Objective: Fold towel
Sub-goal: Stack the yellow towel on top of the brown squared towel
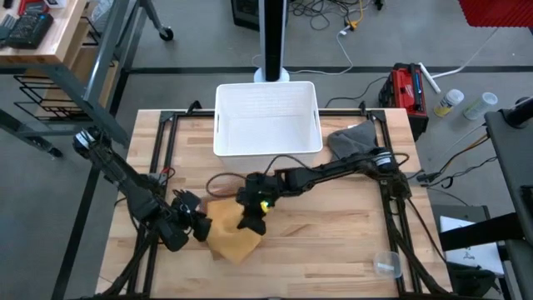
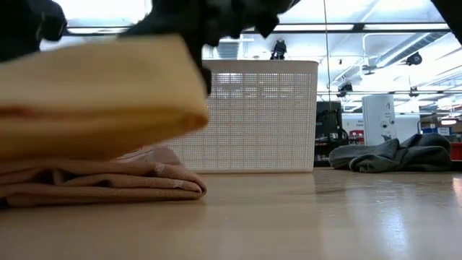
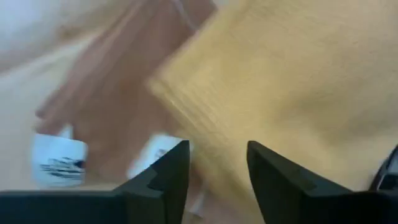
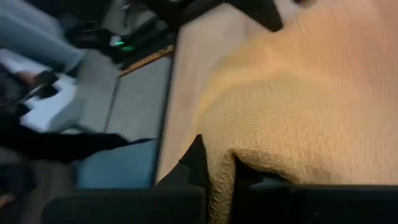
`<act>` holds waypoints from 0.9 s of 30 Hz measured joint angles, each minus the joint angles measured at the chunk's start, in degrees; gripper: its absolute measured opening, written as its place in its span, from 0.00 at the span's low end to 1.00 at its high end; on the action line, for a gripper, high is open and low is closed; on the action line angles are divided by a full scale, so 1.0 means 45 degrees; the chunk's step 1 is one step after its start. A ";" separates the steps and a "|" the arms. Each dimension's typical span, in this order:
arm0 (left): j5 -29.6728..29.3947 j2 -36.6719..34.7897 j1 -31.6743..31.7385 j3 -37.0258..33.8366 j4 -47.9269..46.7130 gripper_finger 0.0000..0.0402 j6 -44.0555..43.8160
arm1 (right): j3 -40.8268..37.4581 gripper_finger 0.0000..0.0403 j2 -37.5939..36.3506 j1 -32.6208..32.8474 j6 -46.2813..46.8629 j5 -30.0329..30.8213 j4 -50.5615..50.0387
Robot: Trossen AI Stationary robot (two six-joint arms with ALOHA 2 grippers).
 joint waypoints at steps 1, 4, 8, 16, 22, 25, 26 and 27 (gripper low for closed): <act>0.0048 -0.0177 -0.0024 0.0230 -0.0440 0.38 0.0256 | 0.0000 0.02 -0.0195 -0.0070 -0.0016 -0.0334 -0.0068; 0.0076 -0.0644 -0.0028 0.1005 -0.1552 0.42 0.0865 | 0.0000 0.02 -0.0963 -0.0229 -0.0200 -0.0997 -0.0894; -0.0069 -0.1007 -0.0025 0.2038 -0.2942 0.44 0.1379 | 0.0049 0.02 -0.2226 -0.0343 -0.0593 -0.1116 -0.2495; -0.1309 -0.0781 -0.0169 0.2967 -0.3239 0.41 0.2897 | 0.0034 0.02 -0.4351 -0.0286 -0.0349 -0.0646 -0.4264; -0.1631 -0.0208 -0.0247 0.2724 -0.3164 0.37 0.2850 | -0.0731 0.02 -0.4531 0.0186 -0.0340 0.0581 -0.4780; -0.1619 0.0162 -0.0280 0.2520 -0.3095 0.36 0.2526 | -0.1940 0.02 -0.4399 0.0399 0.0110 0.0674 -0.4706; -0.1619 0.0260 -0.0310 0.2439 -0.3023 0.36 0.2388 | -0.2499 0.02 -0.4381 0.0447 0.0327 0.0661 -0.4777; -0.1624 0.0360 -0.0317 0.2372 -0.2944 0.35 0.2271 | -0.3083 0.02 -0.4355 0.0478 0.0535 0.0666 -0.4901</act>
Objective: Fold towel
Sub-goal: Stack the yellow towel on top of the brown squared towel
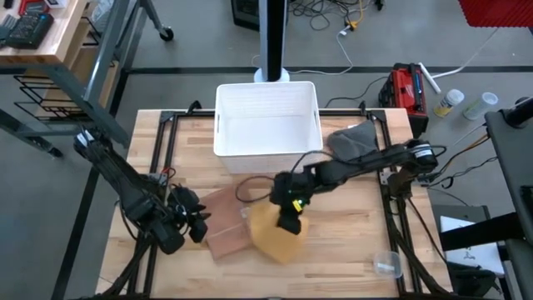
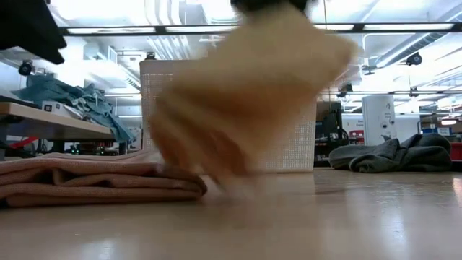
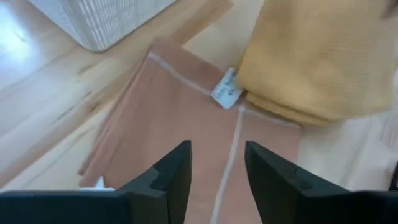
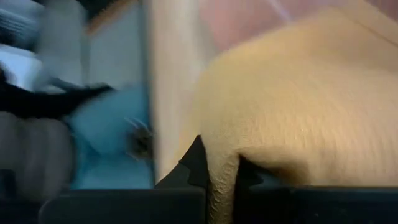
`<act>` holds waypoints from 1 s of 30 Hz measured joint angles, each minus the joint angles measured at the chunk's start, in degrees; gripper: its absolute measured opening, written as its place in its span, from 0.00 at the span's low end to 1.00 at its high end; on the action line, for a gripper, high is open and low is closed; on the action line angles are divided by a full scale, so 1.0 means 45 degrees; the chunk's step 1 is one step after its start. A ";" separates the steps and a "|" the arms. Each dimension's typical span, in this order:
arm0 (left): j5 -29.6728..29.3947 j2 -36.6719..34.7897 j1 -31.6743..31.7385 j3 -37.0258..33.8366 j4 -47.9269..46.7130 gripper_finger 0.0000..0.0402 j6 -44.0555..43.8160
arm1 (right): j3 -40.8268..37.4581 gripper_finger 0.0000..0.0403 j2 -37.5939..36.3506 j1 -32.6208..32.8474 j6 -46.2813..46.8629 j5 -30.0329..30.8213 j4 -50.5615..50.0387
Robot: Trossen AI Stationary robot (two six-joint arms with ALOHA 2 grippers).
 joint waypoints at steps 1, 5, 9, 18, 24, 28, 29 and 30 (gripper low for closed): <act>0.0001 0.0108 -0.0012 -0.0091 0.0168 0.35 -0.0061 | -0.0642 0.02 0.0005 0.0005 0.0268 0.0015 -0.0062; 0.0007 0.0509 -0.0032 -0.0325 0.0430 0.32 -0.0376 | -0.3060 0.02 0.0038 0.0021 0.1385 0.0257 0.0176; -0.0085 0.0819 -0.0026 -0.0376 0.0578 0.29 -0.0532 | -0.4840 0.02 0.0081 -0.0022 0.2302 0.1484 0.0476; -0.1232 0.1087 0.0013 -0.0376 0.1960 0.25 -0.0577 | -0.5303 0.17 0.0044 -0.0037 0.2989 0.2387 0.0998; -0.0497 0.1087 0.0043 -0.0376 0.3462 0.23 0.0386 | -0.4201 0.39 -0.0282 -0.0069 0.1785 0.2378 0.0980; -0.0418 0.1087 0.0060 -0.0402 0.4418 0.22 0.0378 | -0.3504 0.47 -0.0684 -0.0097 0.0899 0.2355 0.1004; -0.0417 0.1087 0.0060 -0.0424 0.4732 0.21 0.0378 | -0.3389 0.49 -0.0796 -0.0116 0.0780 0.2369 0.0984; -0.0412 0.1087 0.0065 -0.0459 0.5045 0.21 0.0383 | -0.3294 0.50 -0.0863 -0.0125 0.0623 0.2367 0.0917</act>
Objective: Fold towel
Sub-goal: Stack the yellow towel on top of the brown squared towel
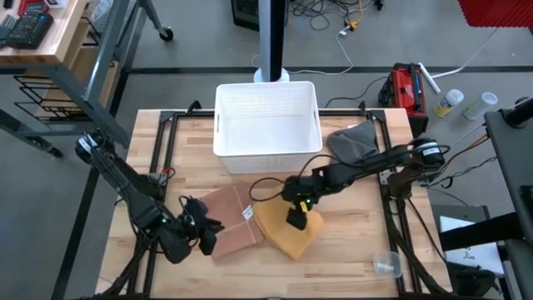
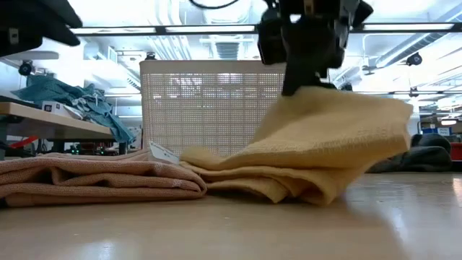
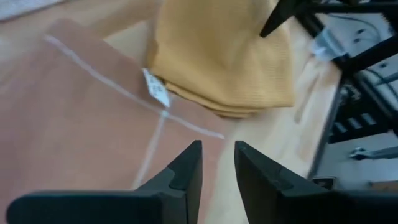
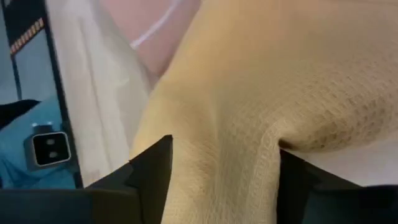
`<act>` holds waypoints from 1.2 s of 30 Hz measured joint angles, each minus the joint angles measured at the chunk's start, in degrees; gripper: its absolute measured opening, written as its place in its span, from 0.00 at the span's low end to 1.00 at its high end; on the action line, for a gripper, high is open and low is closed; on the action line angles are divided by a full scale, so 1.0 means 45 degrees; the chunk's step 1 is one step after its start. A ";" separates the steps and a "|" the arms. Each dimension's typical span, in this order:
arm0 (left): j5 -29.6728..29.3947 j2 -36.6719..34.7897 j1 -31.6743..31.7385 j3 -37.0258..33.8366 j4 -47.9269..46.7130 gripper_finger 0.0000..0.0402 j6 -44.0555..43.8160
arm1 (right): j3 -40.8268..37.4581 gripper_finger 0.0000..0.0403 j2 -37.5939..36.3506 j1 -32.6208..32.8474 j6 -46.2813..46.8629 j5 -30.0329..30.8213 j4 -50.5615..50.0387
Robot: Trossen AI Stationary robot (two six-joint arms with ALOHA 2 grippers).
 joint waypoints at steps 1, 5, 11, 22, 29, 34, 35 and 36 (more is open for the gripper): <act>0.0007 0.0000 0.0009 -0.0022 0.0220 0.21 0.0025 | 0.0092 0.51 -0.0093 -0.0002 -0.0125 0.0034 -0.0263; 0.0005 0.0304 0.0029 -0.0099 0.0765 0.20 0.0034 | 0.0301 0.54 -0.0349 -0.0002 -0.0575 0.0894 -0.1844; 0.0024 0.1382 0.0163 -0.0146 0.1615 0.21 -0.0056 | -0.0149 0.54 -0.0391 0.0079 -0.0892 0.2634 -0.4444; 0.2952 0.4432 0.1261 -0.0133 0.3206 0.19 0.1300 | -0.3114 0.42 -0.0338 0.0183 -0.1132 0.4170 -0.1939; 0.4025 0.6279 0.2230 0.0504 0.4590 0.19 0.2965 | -0.4323 0.32 -0.0333 0.0781 -0.0123 0.2049 0.4038; 0.4114 0.6735 0.2719 0.1012 0.5074 0.19 0.4048 | -0.4313 0.24 -0.0333 0.0928 0.1096 0.0864 0.5780; 0.4109 0.6794 0.2784 0.1127 0.5087 0.19 0.4269 | -0.4307 0.22 -0.0333 0.0959 0.1433 0.0646 0.6079; 0.4109 0.6868 0.2846 0.1258 0.5142 0.19 0.4465 | -0.4298 0.20 -0.0335 0.0979 0.1766 0.0574 0.6293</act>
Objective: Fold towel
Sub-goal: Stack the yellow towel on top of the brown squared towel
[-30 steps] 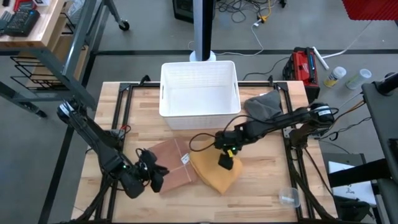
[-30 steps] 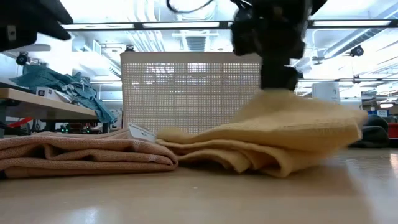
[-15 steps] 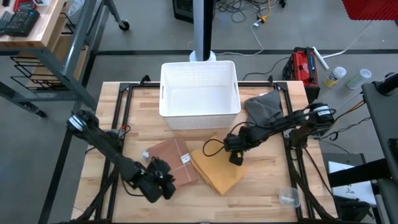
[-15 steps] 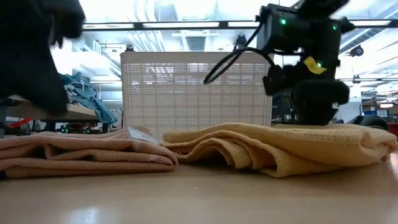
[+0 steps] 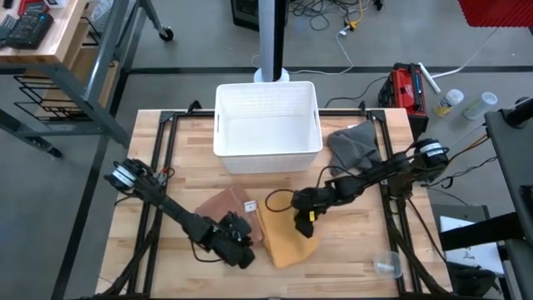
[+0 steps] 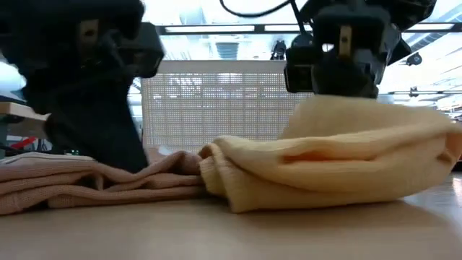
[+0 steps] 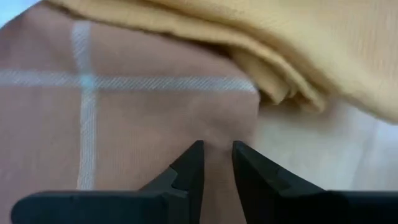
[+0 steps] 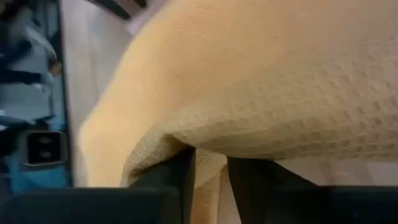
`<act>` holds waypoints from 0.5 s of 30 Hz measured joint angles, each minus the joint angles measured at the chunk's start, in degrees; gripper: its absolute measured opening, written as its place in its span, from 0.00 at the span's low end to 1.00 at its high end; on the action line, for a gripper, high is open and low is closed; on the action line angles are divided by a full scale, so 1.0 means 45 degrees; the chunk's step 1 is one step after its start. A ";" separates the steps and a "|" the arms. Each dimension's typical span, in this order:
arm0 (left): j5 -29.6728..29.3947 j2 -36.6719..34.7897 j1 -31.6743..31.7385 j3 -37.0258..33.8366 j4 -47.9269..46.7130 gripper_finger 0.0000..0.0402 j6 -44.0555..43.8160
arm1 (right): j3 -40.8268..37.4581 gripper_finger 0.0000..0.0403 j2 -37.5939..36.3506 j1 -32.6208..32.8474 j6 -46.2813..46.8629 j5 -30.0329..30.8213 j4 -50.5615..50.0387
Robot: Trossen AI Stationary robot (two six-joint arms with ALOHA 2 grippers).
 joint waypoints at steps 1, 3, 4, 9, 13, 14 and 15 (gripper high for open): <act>0.0013 0.0038 0.0046 0.0052 0.0039 0.19 0.0191 | 0.0000 0.18 -0.0002 0.0014 0.0341 -0.0049 0.0103; 0.0056 0.0043 0.0164 0.0088 -0.0103 0.19 0.0501 | -0.0001 0.15 -0.0002 0.0015 0.0887 -0.0309 0.0394; 0.0114 0.0042 0.0211 0.0100 -0.0088 0.19 0.0559 | -0.0003 0.14 -0.0001 0.0014 0.1092 -0.0469 0.0596; 0.0217 -0.0113 0.0267 0.0130 -0.2853 0.19 -0.0975 | 0.0000 0.06 -0.0017 0.0047 0.0943 -0.0541 -0.0130; 0.0879 -0.0195 0.0153 0.0155 -0.6587 0.19 -0.3124 | -0.0023 0.01 0.0405 0.0453 0.0967 0.0564 -0.2919; 0.0964 -0.0254 0.0096 0.0149 -0.7120 0.19 -0.3405 | 0.0061 0.01 0.0540 0.0584 0.1077 0.0649 -0.3138; 0.1018 -0.0333 0.0051 0.0134 -0.7499 0.19 -0.3614 | 0.0027 0.01 0.0637 0.0726 0.1169 0.0549 -0.2898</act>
